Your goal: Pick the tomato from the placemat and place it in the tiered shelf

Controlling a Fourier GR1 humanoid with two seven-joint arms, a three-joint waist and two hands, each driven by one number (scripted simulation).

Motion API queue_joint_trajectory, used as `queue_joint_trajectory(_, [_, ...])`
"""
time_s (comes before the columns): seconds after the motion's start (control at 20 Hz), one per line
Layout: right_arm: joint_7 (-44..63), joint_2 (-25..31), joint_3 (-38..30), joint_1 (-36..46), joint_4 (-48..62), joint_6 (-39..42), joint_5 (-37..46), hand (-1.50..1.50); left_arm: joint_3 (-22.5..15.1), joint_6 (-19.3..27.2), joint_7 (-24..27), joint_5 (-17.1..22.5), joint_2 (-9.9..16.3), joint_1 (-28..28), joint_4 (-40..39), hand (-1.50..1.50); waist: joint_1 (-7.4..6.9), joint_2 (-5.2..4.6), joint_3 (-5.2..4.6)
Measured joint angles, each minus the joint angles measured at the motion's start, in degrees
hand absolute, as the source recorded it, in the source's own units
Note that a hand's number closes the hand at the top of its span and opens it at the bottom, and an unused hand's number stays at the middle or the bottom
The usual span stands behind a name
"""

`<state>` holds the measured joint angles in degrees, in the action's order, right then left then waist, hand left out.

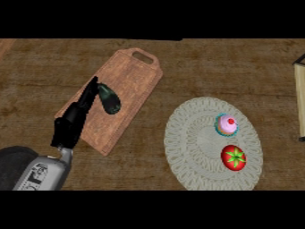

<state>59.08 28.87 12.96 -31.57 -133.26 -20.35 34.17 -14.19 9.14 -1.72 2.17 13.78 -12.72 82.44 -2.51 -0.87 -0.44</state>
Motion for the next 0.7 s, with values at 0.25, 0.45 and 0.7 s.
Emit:
queue_joint_trajectory(0.25, [7.4, -1.2, 3.5, 10.4, 0.9, 6.0, 2.9, -1.50, 0.8, -0.4, 0.8, 0.2, -0.4, -0.1, -1.3, 0.00, 0.48, 0.28, 0.10])
queue_joint_trajectory(0.45, [10.9, -4.4, 5.8, 17.8, 1.7, 9.2, 8.1, -1.50, 1.2, -0.5, 0.7, 0.0, -0.3, 0.3, -1.1, 0.00, 0.80, 0.50, 0.15])
queue_joint_trajectory(0.7, [12.2, -9.8, 7.7, 23.2, 4.6, 12.6, 15.4, -1.50, 1.8, -0.7, -0.6, 0.0, -0.2, 0.1, -0.5, 0.00, 1.30, 0.67, 0.20])
